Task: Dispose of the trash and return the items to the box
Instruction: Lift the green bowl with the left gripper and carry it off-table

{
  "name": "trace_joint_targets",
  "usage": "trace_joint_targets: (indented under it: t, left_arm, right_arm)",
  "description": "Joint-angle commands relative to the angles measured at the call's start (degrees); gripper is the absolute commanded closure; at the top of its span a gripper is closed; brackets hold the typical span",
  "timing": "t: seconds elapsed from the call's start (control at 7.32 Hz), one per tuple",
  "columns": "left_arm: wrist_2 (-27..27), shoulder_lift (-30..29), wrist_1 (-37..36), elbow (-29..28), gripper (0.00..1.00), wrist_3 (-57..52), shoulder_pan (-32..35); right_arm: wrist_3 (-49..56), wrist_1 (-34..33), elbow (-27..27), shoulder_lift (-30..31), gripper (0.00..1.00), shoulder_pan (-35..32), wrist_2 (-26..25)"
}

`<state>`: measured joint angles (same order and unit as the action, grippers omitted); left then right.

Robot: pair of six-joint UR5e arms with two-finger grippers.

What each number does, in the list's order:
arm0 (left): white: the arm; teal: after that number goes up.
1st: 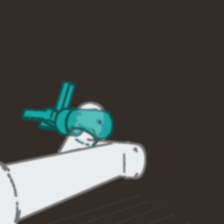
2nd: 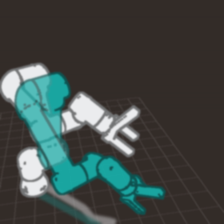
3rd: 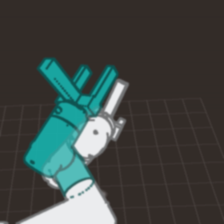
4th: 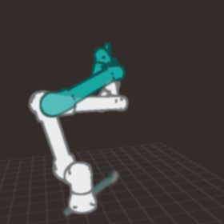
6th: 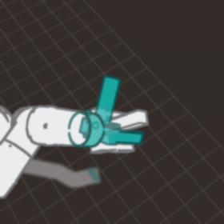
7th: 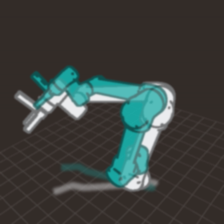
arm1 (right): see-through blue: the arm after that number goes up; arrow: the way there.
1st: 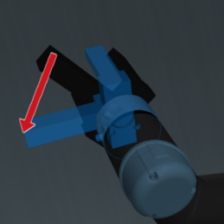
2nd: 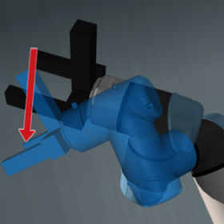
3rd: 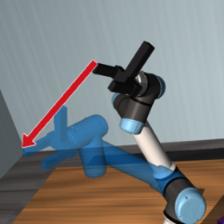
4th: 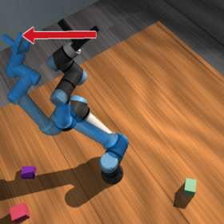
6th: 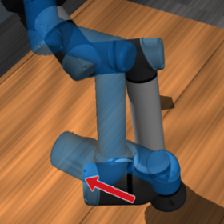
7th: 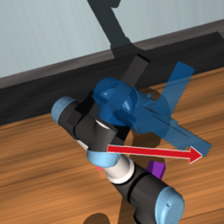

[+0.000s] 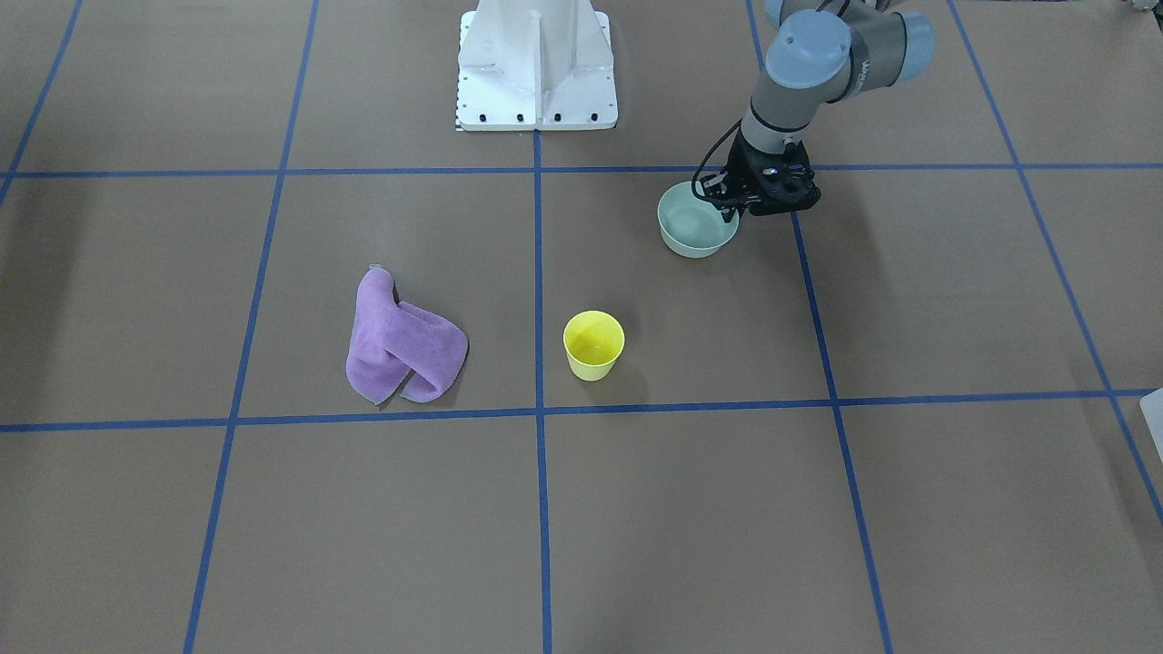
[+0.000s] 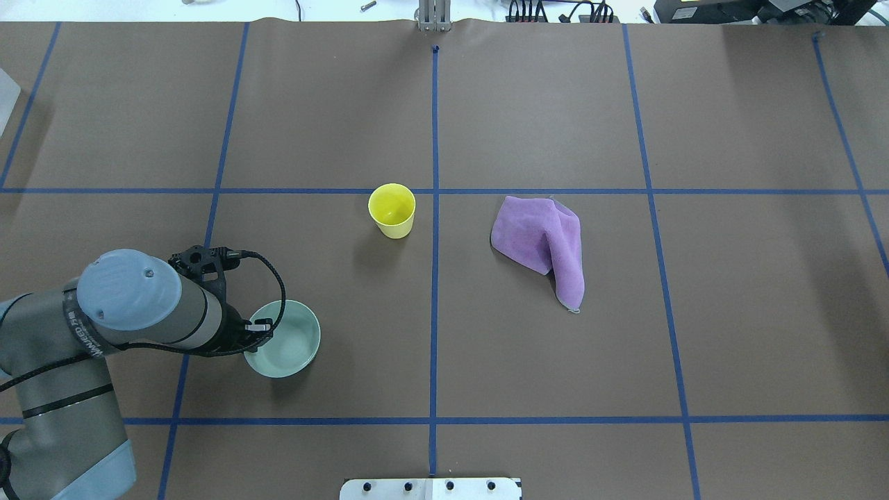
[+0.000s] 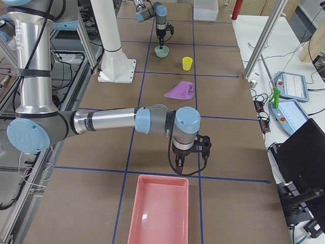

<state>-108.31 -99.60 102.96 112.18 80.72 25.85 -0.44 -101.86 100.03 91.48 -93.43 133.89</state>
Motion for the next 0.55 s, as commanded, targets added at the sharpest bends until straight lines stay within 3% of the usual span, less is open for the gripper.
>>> trace_joint_targets:
  t: [0.0, 0.14, 0.41]
  left_arm:
    - [-0.67, 0.72, -0.12, 4.07, 1.00, 0.23, 0.51]
    - [-3.90, 3.24, -1.43, 8.62, 1.00, 0.14, 0.95]
    - [-10.32, 3.98, -6.42, 14.97, 1.00, -0.73, 9.35]
  right_arm:
    - [0.00, 0.00, 0.08, -0.07, 0.00, -0.08, -0.04]
    - [0.00, 0.00, 0.08, -0.16, 0.00, 0.01, 0.05]
    - [0.00, 0.09, 0.17, -0.42, 0.00, -0.08, 0.40]
